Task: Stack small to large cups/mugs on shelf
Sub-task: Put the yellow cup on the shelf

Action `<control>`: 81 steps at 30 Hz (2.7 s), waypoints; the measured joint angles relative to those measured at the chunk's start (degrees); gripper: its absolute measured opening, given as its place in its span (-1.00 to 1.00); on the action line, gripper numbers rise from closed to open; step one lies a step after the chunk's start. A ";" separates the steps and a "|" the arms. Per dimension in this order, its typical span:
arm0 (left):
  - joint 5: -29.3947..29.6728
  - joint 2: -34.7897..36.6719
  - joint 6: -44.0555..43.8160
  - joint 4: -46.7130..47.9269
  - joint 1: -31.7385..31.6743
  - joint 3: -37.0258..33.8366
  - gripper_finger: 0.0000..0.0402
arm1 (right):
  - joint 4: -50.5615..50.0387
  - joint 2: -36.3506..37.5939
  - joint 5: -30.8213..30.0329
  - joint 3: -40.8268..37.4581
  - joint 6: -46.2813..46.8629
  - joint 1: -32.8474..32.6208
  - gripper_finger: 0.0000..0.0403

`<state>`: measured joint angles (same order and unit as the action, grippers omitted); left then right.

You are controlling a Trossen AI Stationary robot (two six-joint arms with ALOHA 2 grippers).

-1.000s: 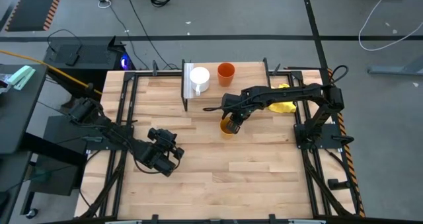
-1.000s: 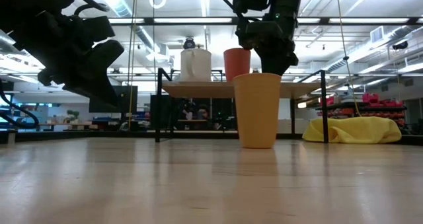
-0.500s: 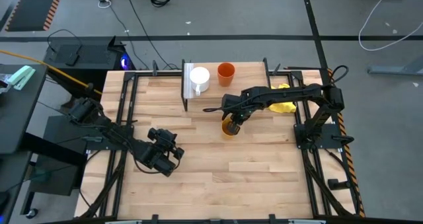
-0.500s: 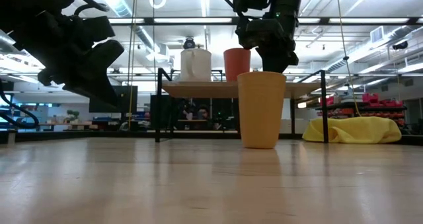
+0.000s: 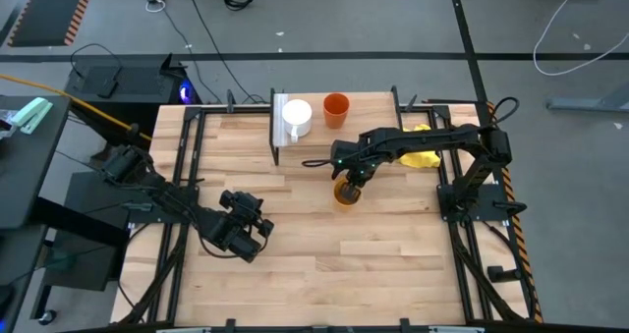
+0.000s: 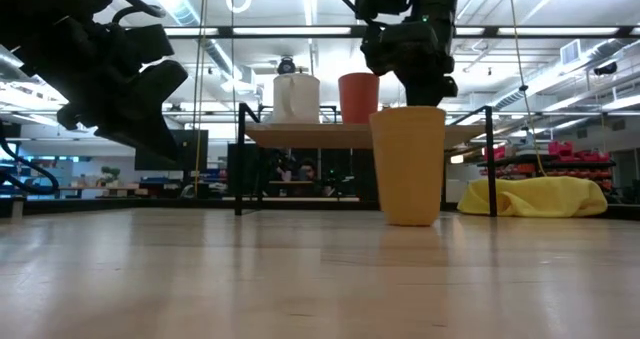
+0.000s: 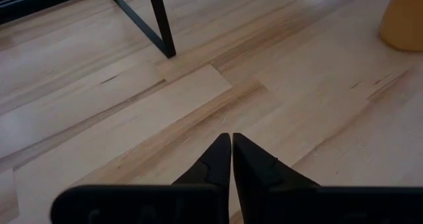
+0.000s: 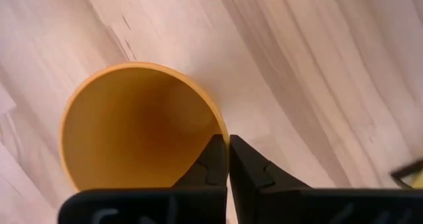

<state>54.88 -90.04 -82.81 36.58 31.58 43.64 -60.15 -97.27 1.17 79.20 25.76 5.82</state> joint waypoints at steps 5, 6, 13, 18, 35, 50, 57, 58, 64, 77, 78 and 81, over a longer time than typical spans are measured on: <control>0.00 0.00 0.00 0.00 0.01 0.00 -0.94 | -6.14 -0.02 -1.59 3.60 0.12 -0.35 -0.98; 0.00 0.00 0.01 0.00 0.00 0.00 -0.94 | -6.97 -0.02 -2.46 4.60 0.15 -0.52 -0.97; 0.00 0.00 0.02 0.02 0.02 0.00 -0.92 | -10.40 0.00 -2.84 13.52 0.06 -1.97 -0.98; 0.00 0.00 0.10 0.04 0.00 0.00 -0.88 | -17.33 0.00 -4.42 21.53 1.31 -2.01 -0.99; 1.05 0.00 4.35 0.02 -0.62 0.02 -0.87 | -29.89 0.07 -11.72 43.80 3.72 8.25 -0.99; -0.38 0.00 10.49 0.02 -8.00 0.02 -0.95 | -29.89 0.00 -4.57 44.22 -3.22 24.91 -0.99; -0.78 0.00 11.76 0.00 -11.03 0.02 -0.87 | -29.89 0.00 -4.09 44.22 -5.12 28.92 -0.99; -0.89 0.00 11.76 0.00 -11.21 0.02 -0.87 | -29.89 0.00 -4.07 44.22 -5.24 29.41 -0.99; -0.92 0.00 11.80 0.00 -11.22 0.02 -0.94 | -29.87 0.00 -2.56 44.19 -5.18 30.75 -0.99; -2.23 -0.02 11.49 -0.02 -11.11 0.02 -0.86 | -29.74 0.11 -1.71 42.43 -4.98 31.23 -0.99; -2.22 -0.02 11.50 -0.02 -11.11 0.02 -0.86 | -29.71 0.33 -1.76 41.31 -5.13 31.23 -0.99; -2.22 -0.02 11.47 -0.02 -11.11 0.02 -0.89 | -29.99 1.29 -2.17 38.04 -6.14 31.28 -0.99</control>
<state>52.65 -90.06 -71.33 36.56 20.47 43.66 -90.14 -95.99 -0.99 117.24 19.62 37.10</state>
